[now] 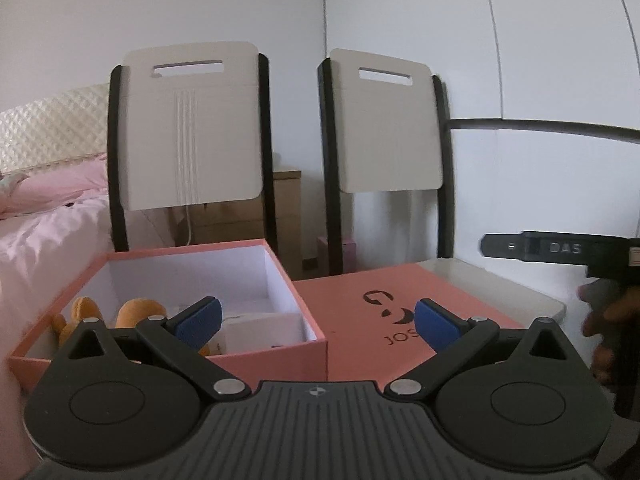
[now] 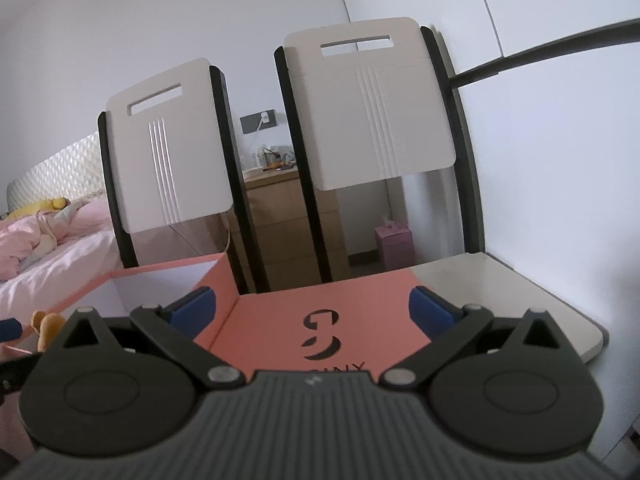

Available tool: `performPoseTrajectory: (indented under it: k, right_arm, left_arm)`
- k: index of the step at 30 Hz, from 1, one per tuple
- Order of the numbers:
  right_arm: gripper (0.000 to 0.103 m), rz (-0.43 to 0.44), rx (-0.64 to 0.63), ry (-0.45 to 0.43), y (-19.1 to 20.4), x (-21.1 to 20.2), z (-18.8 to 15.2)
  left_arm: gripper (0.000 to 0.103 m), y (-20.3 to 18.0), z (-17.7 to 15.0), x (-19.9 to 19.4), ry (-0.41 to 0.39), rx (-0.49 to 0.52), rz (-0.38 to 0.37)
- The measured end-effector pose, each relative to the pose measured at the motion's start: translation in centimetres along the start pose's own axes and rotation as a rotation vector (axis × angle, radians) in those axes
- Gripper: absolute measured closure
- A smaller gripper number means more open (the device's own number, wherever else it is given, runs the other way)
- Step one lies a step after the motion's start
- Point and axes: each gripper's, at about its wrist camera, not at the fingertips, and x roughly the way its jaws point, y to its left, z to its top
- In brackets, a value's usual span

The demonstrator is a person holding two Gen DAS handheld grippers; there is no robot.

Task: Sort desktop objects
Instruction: 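Move both tools toward the pink JOSINY lid lying beside the box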

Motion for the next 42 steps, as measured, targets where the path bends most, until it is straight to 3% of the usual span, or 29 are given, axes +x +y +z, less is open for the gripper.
performPoseTrajectory:
  k: [12,23,29,34,37,39,42]
  right_arm:
    - [0.0,-0.011,-0.044,-0.026,-3.3,-0.2,-1.2]
    - [0.0,-0.041,-0.041,0.025,-7.7,3.1,-2.8]
    - [0.0,-0.011,0.002,0.117,-10.2,3.3,-4.9]
    - [0.0,0.01,-0.003,0.167,-11.0,4.1,-7.0]
    - [0.0,0.035,-0.002,0.175,-10.9,4.3,-7.8]
    - [0.0,0.042,-0.002,0.169,-10.7,4.2,-8.1]
    - [0.0,0.041,-0.009,0.157,-10.4,4.1,-8.5]
  left_arm:
    - [0.0,0.1,-3.5,1.3,-0.071,-0.061,0.095]
    - [0.0,-0.3,-5.3,3.5,-0.035,-0.065,0.095]
    - [0.0,-0.9,-7.1,5.1,0.014,-0.114,0.014]
    - [0.0,-1.7,-8.2,6.6,0.062,-0.1,0.005]
    - [0.0,-2.0,-8.9,7.0,0.071,-0.095,-0.016]
    - [0.0,-1.7,-9.3,7.3,0.085,-0.129,-0.079]
    - [0.0,-2.2,-9.6,7.6,0.099,-0.133,-0.059]
